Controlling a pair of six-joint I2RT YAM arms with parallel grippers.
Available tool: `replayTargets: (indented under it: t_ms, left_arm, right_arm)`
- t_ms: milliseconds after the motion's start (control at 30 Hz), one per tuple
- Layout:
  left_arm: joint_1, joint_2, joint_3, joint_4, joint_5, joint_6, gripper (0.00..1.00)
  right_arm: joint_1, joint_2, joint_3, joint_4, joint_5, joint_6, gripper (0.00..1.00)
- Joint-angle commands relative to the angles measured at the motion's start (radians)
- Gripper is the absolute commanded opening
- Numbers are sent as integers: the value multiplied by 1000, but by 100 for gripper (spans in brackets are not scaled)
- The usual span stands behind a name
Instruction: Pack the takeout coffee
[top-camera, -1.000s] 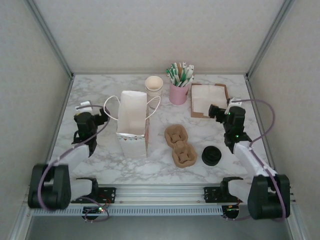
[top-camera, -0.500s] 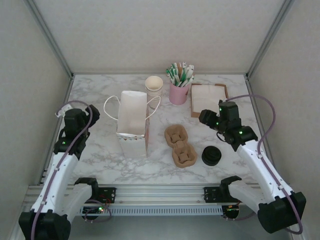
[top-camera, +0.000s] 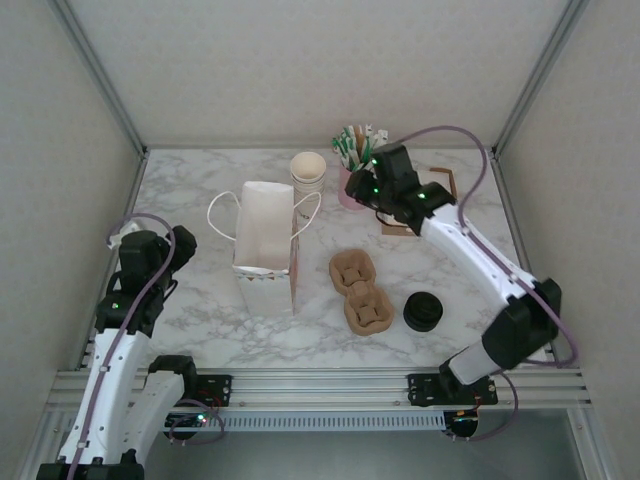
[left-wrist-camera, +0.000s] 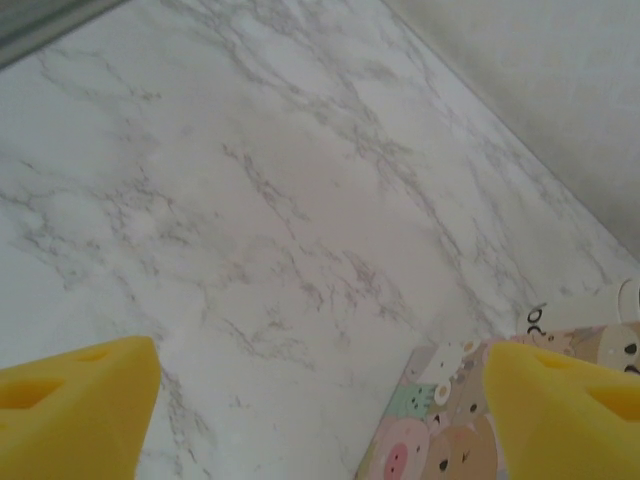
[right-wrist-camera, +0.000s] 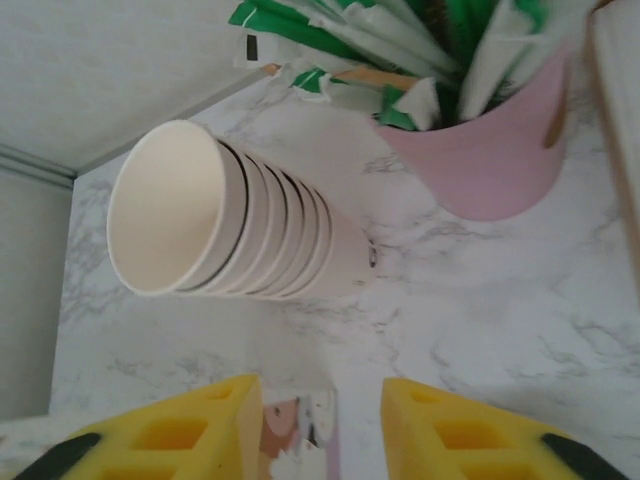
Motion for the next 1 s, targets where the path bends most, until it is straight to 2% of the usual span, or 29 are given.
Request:
replayTargets:
  t_ms: [0,233,633,833,967]
  left_arm:
    - [7,-3,22,-48,65,-11,79]
    - [7,-5,10,-44,93,-18,74]
    - [7,-16,-9,-50,101,-8,75]
    - [7,-23,-20,-44,92,-14,75]
    - [8,-22,-21,-44,89,-15,75]
  right_arm:
    - [11,80,86,31,-31,64,34]
    - [28,220,205,49,-25,91,31]
    - [28,342,323,56,-38,97,30]
    - [28,390,381,1,-11,89,20]
    - [28,397,394,-15,1,81,20]
